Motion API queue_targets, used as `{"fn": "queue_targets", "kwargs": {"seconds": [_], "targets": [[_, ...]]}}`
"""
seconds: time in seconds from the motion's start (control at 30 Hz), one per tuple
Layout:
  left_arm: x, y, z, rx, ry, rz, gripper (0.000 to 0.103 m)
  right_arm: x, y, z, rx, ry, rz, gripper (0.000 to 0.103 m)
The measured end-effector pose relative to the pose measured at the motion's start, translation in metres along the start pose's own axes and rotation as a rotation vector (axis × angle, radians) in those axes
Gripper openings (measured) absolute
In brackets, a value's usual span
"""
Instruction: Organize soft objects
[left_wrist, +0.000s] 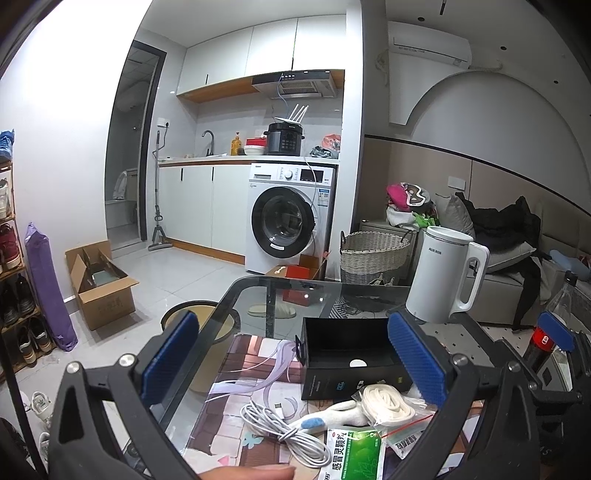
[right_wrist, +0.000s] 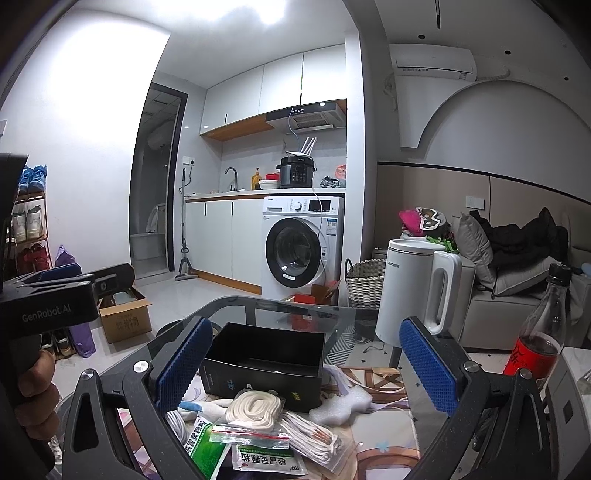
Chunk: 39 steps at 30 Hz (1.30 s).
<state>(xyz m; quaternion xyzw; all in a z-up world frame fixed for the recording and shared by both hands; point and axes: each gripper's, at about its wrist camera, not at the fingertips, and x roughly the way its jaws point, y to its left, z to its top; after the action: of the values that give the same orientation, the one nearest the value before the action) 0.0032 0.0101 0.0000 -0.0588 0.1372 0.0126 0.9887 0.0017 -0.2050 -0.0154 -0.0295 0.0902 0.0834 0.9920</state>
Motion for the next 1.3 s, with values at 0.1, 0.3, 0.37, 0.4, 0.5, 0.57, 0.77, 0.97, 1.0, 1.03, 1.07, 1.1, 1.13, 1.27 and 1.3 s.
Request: {"fn": "queue_targets", "kwargs": {"seconds": [0.1, 0.3, 0.37, 0.4, 0.5, 0.57, 0.77, 0.97, 1.0, 1.03, 1.07, 1.1, 1.13, 1.27, 1.3], "targets": [[-0.001, 0.002, 0.001, -0.008, -0.003, -0.003, 0.103, 0.000, 0.000, 0.000, -0.001, 0.000, -0.001, 0.103], [0.000, 0.003, 0.001, -0.015, 0.002, -0.018, 0.103, 0.000, 0.001, -0.001, -0.003, -0.002, -0.002, 0.103], [-0.001, 0.002, 0.001, -0.014, -0.001, -0.022, 0.103, 0.000, 0.001, -0.001, -0.004, -0.002, 0.000, 0.103], [-0.001, 0.003, 0.001, -0.013, -0.003, -0.023, 0.103, -0.001, 0.002, -0.001, -0.005, -0.003, 0.001, 0.103], [-0.001, 0.003, 0.001, -0.013, -0.003, -0.031, 0.103, -0.001, 0.002, 0.000, -0.005, -0.003, 0.002, 0.103], [-0.001, 0.004, 0.001, -0.018, 0.001, -0.037, 0.103, -0.001, 0.002, -0.001, -0.005, -0.003, 0.001, 0.103], [-0.002, 0.003, 0.002, -0.005, -0.010, -0.013, 0.103, -0.001, 0.002, -0.001, -0.004, -0.003, 0.001, 0.103], [0.004, 0.008, 0.002, -0.017, 0.012, 0.005, 0.102, -0.001, 0.002, -0.001, -0.005, -0.004, 0.002, 0.103], [0.006, 0.008, 0.002, -0.012, 0.021, -0.003, 0.102, -0.001, 0.002, -0.001, -0.005, -0.004, 0.002, 0.103], [0.006, 0.007, 0.002, -0.004, 0.026, -0.005, 0.102, -0.001, 0.002, -0.001, -0.003, -0.004, 0.002, 0.103], [0.007, 0.006, 0.002, 0.003, 0.028, -0.004, 0.102, -0.001, 0.002, -0.001, -0.001, -0.003, 0.004, 0.103], [0.007, 0.005, 0.001, 0.007, 0.029, -0.004, 0.102, 0.000, 0.001, 0.000, 0.006, 0.001, 0.007, 0.103], [0.007, 0.003, 0.001, 0.016, 0.032, -0.004, 0.102, 0.000, 0.001, 0.001, 0.017, 0.012, 0.008, 0.103], [0.017, -0.001, 0.004, 0.046, 0.087, -0.012, 0.102, 0.009, -0.006, 0.012, 0.045, 0.076, 0.057, 0.103], [0.021, -0.001, 0.005, 0.046, 0.111, -0.015, 0.102, 0.012, -0.008, 0.015, 0.049, 0.090, 0.070, 0.103]]}}
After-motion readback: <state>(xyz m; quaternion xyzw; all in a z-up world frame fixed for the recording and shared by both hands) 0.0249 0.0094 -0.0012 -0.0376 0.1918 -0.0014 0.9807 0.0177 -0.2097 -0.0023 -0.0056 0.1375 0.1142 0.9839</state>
